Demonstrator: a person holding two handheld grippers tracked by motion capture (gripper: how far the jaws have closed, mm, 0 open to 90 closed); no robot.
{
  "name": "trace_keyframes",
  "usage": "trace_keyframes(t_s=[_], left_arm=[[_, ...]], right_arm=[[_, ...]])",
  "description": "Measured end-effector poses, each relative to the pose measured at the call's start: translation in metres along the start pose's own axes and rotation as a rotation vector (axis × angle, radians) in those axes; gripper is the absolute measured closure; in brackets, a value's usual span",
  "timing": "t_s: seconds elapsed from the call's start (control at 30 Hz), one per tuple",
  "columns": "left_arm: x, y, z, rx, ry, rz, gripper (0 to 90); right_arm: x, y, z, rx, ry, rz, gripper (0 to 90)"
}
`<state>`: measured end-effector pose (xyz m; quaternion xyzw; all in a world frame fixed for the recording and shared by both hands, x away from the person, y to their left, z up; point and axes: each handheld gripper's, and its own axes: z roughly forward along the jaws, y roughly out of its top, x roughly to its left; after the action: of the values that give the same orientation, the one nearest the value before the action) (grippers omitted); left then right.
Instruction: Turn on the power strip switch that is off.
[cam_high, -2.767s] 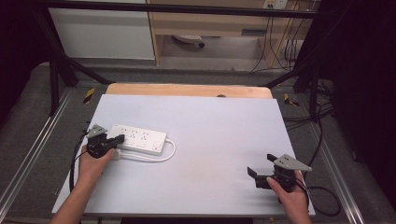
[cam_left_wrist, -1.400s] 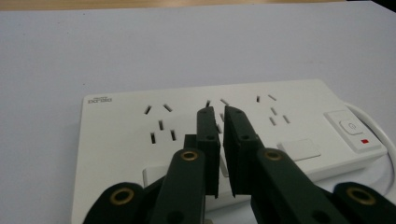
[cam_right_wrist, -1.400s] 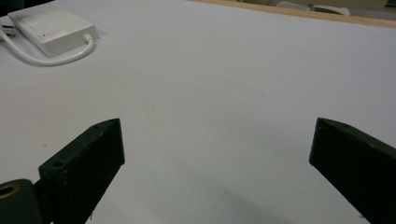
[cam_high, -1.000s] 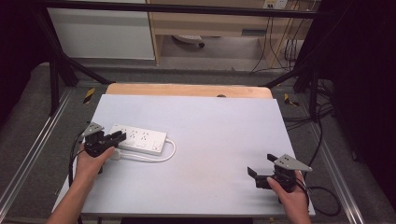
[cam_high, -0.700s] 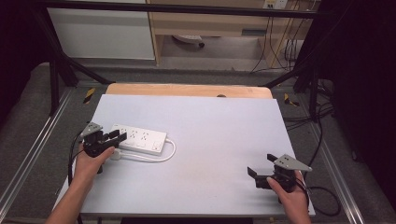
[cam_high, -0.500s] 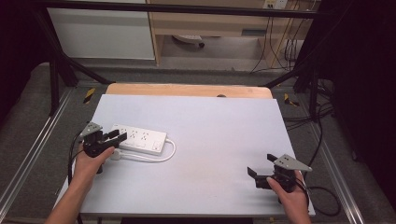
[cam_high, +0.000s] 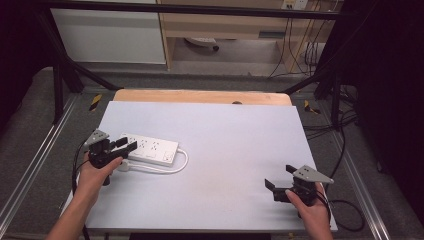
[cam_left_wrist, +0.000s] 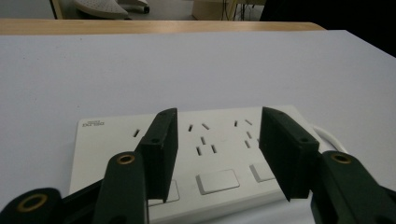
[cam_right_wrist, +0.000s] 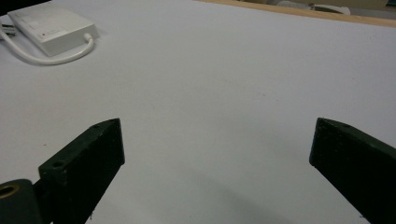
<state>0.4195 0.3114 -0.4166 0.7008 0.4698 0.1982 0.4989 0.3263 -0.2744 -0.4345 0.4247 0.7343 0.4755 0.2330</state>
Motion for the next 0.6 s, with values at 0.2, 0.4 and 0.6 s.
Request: trace_keyframes(t_s=[0.2, 0.4, 0.6], left_arm=[[-0.004, 0.003, -0.002, -0.007, -0.011, 0.001, 44.7], [-0.006, 0.005, -0.004, -0.008, -0.019, 0.002, 38.6], [-0.011, 0.006, -0.007, -0.007, -0.017, -0.006, 16.2]], right_arm=[[0.0, 0.0, 0.0, -0.001, -0.001, 0.002, 3.6], [0.0, 0.0, 0.0, 0.0, 0.0, 0.001, 3.6], [0.0, 0.0, 0.001, 0.002, 0.001, 0.001, 3.6]])
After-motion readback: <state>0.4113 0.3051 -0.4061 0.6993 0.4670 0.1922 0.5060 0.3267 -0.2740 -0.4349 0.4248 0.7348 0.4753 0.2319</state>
